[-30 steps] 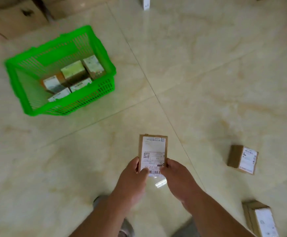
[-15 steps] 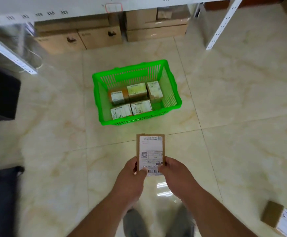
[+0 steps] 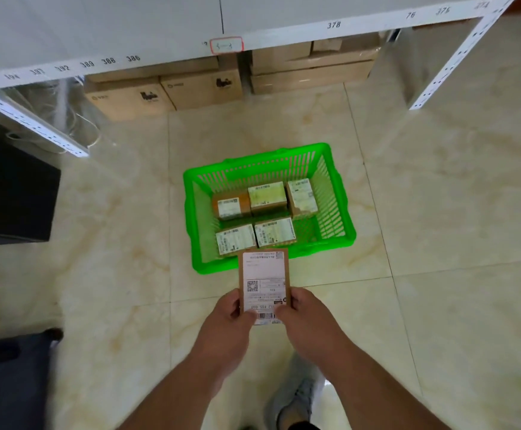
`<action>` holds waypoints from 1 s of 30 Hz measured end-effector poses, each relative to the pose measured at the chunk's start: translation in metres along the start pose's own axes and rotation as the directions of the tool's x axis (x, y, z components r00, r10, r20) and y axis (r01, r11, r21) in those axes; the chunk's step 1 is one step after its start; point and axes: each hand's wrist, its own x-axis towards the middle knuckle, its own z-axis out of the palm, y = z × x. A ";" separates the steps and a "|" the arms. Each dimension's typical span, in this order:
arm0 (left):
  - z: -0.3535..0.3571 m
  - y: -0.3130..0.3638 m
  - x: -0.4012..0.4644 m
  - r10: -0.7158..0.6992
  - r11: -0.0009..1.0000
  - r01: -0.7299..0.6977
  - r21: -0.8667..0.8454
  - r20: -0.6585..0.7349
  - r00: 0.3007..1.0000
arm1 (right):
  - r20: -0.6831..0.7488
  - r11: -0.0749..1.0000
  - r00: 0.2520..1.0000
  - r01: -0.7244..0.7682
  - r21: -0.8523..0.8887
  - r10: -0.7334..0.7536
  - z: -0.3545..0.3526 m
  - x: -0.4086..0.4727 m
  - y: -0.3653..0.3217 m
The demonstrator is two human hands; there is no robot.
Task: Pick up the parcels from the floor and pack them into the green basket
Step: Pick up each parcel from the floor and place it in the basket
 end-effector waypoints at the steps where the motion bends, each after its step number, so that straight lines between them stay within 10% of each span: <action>1: 0.000 0.008 0.007 -0.002 1.000 0.002 -0.006 -0.007 1.000 | -0.003 1.000 1.000 -0.008 -0.007 0.008 -0.003 0.007 -0.007; 30: -0.083 0.019 0.268 -0.100 0.994 0.101 0.052 -0.013 0.995 | -0.057 0.964 0.995 -0.098 -0.248 0.087 0.097 0.263 -0.084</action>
